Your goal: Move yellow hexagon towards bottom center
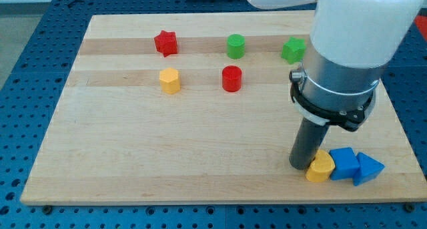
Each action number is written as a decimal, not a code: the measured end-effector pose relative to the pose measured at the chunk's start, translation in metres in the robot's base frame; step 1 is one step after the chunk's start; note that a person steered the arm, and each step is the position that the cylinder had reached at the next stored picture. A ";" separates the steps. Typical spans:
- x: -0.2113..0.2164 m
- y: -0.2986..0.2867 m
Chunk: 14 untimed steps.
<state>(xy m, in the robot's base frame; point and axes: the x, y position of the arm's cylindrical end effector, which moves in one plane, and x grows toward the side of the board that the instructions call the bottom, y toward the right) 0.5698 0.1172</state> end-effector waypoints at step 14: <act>-0.061 -0.151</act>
<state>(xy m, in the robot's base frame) 0.5093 -0.0342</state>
